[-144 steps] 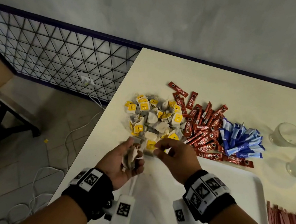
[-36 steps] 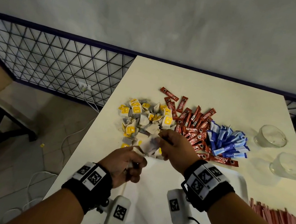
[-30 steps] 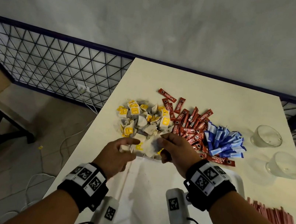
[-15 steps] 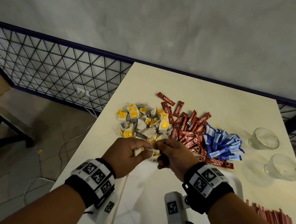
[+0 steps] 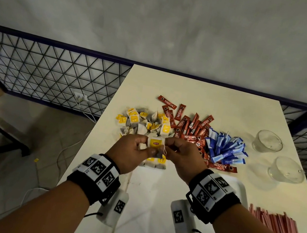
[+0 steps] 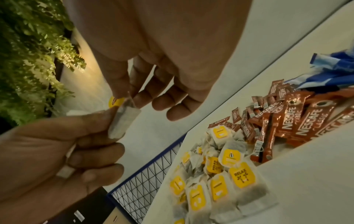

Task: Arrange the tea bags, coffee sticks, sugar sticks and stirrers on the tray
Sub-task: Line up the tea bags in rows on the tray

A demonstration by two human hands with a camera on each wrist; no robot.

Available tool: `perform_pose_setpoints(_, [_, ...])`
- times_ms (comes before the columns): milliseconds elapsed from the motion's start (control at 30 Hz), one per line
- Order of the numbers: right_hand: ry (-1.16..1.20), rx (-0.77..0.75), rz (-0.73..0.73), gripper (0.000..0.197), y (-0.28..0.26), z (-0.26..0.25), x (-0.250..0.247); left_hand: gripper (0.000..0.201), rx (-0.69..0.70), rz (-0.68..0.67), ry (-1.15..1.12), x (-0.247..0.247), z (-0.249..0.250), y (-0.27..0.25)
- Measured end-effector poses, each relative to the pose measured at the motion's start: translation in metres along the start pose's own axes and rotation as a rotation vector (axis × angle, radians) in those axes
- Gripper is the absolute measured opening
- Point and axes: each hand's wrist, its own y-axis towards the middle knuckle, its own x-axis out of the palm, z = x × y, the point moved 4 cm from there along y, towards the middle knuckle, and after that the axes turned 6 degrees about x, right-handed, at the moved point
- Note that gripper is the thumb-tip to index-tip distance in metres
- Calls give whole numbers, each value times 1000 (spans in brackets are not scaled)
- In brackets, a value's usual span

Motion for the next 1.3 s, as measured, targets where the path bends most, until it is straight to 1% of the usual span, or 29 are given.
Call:
perform_pose_setpoints(67, [-53, 5, -6, 14, 0, 1, 0, 45, -7, 20, -35, 1, -3, 2])
perform_pose_setpoints(133, [-60, 28, 26, 13, 3, 9, -1, 41, -33, 60, 11, 1, -6, 3])
perform_pose_setpoints(200, [-22, 119, 85, 19, 6, 27, -3, 19, -118, 142, 83, -2, -17, 2])
perform_pose_setpoints(233, [7, 190, 116, 21, 6, 40, -4, 13, -165, 177, 109, -3, -25, -1])
perform_pose_setpoints(267, [21, 264, 139, 22, 6, 54, -5, 16, -202, 196, 137, -4, -34, -4])
perform_pose_setpoints(333, [-52, 385, 156, 25, 4, 82, -4, 16, -272, 189, 200, -2, -52, -13])
perform_pose_setpoints(400, [-150, 468, 145, 22, 3, 104, 0, 13, -310, 165, 246, -1, -66, -21])
perform_pose_setpoints(533, [-180, 565, 140, 17, 6, 129, 9, 10, -345, 144, 306, -1, -83, -31])
perform_pose_setpoints(667, [-243, 572, 190, 20, 8, 125, 12, 13, -348, 144, 341, -4, -87, -36])
perform_pose_setpoints(767, [-325, 591, 188, 7, 7, 121, 12, 13, -338, 146, 342, -7, -87, -37])
perform_pose_setpoints(867, [-366, 609, 201, 12, 6, 119, 11, 12, -333, 134, 357, -7, -86, -37])
perform_pose_setpoints(967, [-387, 616, 223, 9, 7, 117, 12, 10, -335, 140, 332, -7, -86, -39])
perform_pose_setpoints(1033, [-358, 561, 268, 9, 5, 113, 11, 9, -334, 137, 326, -7, -86, -39])
perform_pose_setpoints(1067, [-338, 494, 282, 11, 4, 111, 11, 9, -334, 133, 325, -7, -86, -39])
perform_pose_setpoints(1100, [-346, 417, 266, 10, 4, 107, 11, 9, -336, 132, 323, -7, -86, -39])
perform_pose_setpoints(1133, [-380, 353, 217, 11, 3, 104, 13, 9, -339, 132, 318, -7, -86, -39])
perform_pose_setpoints(1167, [-435, 308, 153, 16, 3, 103, 16, 9, -341, 133, 311, -6, -86, -39])
perform_pose_setpoints(1233, [-543, 273, 53, 25, 4, 104, 20, 11, -342, 137, 295, -5, -85, -39])
perform_pose_setpoints(1300, [-615, 262, 12, 26, 6, 105, 22, 12, -337, 139, 291, -3, -83, -38])
